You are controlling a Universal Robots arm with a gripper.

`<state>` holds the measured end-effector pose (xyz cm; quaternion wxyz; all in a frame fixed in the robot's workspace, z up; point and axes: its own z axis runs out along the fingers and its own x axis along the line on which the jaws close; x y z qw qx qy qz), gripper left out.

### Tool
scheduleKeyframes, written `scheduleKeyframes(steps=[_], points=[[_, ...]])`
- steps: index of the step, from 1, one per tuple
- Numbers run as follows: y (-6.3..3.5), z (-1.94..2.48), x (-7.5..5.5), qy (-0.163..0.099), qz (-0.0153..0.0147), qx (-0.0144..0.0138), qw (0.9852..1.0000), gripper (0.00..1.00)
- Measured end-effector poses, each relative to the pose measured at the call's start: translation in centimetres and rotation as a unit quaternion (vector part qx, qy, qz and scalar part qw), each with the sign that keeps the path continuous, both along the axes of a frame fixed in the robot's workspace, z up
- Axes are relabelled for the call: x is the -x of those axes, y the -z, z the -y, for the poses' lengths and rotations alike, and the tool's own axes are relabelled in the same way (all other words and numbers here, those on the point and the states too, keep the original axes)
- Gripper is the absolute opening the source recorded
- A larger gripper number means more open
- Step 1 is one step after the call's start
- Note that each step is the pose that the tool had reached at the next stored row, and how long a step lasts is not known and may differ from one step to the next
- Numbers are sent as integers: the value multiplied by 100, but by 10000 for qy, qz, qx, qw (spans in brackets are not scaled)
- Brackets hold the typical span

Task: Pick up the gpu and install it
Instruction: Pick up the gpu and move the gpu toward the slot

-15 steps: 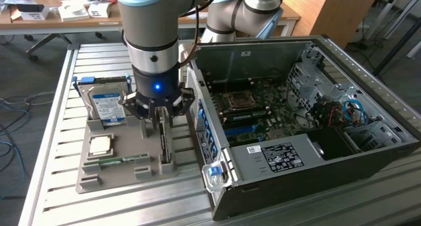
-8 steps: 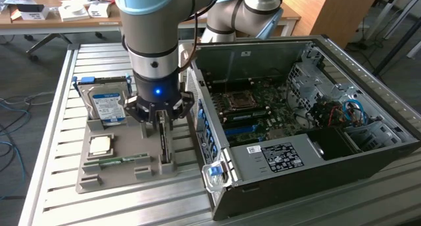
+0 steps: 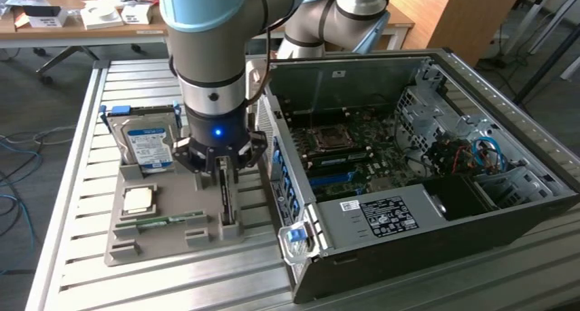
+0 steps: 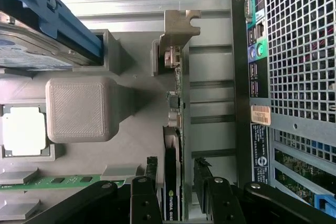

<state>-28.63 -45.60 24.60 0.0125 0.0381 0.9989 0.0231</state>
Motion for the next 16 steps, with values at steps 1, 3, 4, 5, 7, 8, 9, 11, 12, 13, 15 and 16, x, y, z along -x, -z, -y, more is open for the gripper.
scheduleKeyframes(steps=[1, 3, 4, 5, 7, 8, 9, 11, 12, 13, 15, 16], points=[[13, 0, 0, 0, 0, 0, 10000, 42], [37, 0, 0, 0, 0, 0, 10000, 42], [49, 0, 0, 0, 0, 0, 10000, 42], [61, 0, 0, 0, 0, 0, 10000, 42], [80, 0, 0, 0, 0, 0, 10000, 42], [87, 0, 0, 0, 0, 0, 10000, 42], [93, 0, 0, 0, 0, 0, 10000, 42], [106, 0, 0, 0, 0, -1, 10000, 42], [113, 0, 0, 0, 0, 0, 10000, 42], [119, 0, 0, 0, 0, 0, 10000, 42], [132, 0, 0, 0, 0, 0, 10000, 42], [137, 0, 0, 0, 0, 0, 10000, 42]])
